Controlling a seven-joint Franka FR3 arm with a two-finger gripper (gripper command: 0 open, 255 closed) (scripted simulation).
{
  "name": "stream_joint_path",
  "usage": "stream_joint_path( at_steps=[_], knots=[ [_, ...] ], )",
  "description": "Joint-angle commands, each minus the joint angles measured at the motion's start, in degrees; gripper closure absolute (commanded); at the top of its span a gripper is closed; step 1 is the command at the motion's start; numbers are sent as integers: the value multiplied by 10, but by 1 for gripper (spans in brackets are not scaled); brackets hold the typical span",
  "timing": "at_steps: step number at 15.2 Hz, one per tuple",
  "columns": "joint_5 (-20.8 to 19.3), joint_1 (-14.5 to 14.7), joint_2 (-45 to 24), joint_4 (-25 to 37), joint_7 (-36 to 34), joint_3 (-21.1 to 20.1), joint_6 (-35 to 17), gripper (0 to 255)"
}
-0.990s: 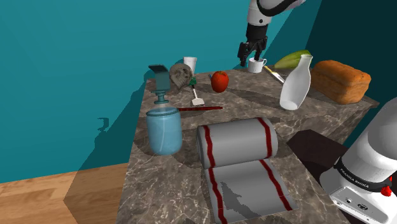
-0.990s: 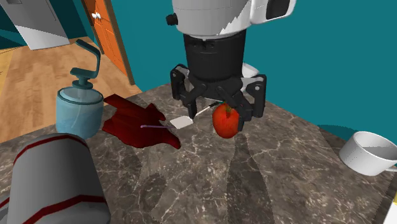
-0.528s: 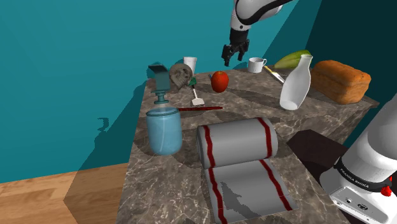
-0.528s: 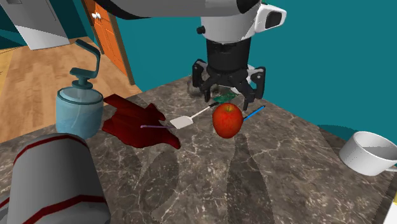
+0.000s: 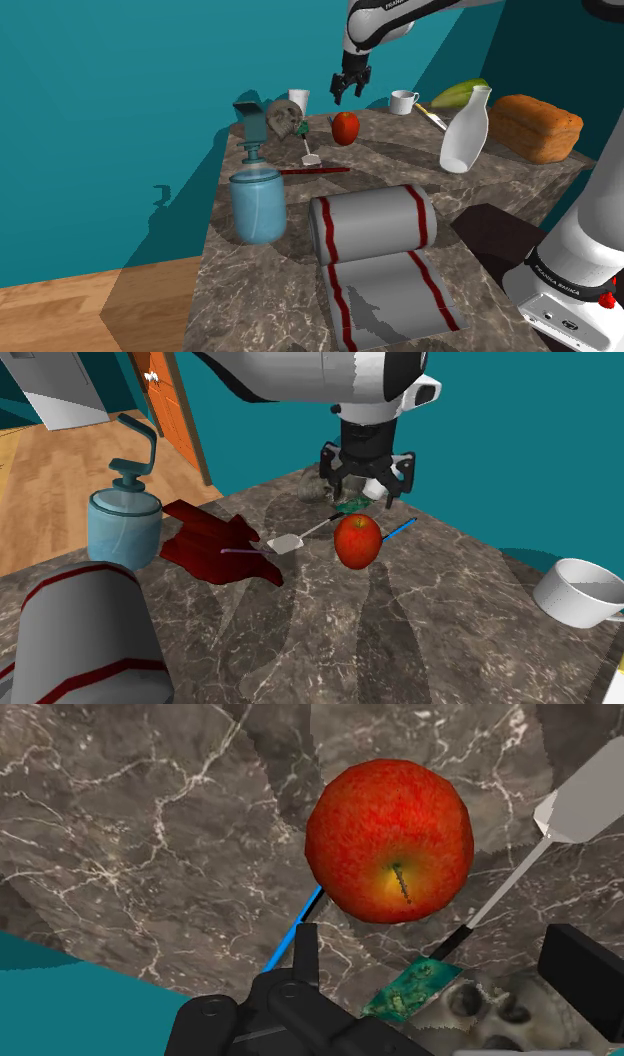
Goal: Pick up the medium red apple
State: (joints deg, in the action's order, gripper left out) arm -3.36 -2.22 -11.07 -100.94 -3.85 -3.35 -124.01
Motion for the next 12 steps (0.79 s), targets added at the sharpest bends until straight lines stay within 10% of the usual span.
stream_joint_path(
  at_steps=[1, 7, 8, 12],
  knots=[
    [-1, 0, -7, -6, 0, 0, -14, 0],
    [-3, 0, -16, -29, -2, 1, -46, 0],
    [-3, 0, -17, -29, -2, 1, -46, 255],
    [-3, 0, -17, -28, -2, 1, -46, 255]
  ],
)
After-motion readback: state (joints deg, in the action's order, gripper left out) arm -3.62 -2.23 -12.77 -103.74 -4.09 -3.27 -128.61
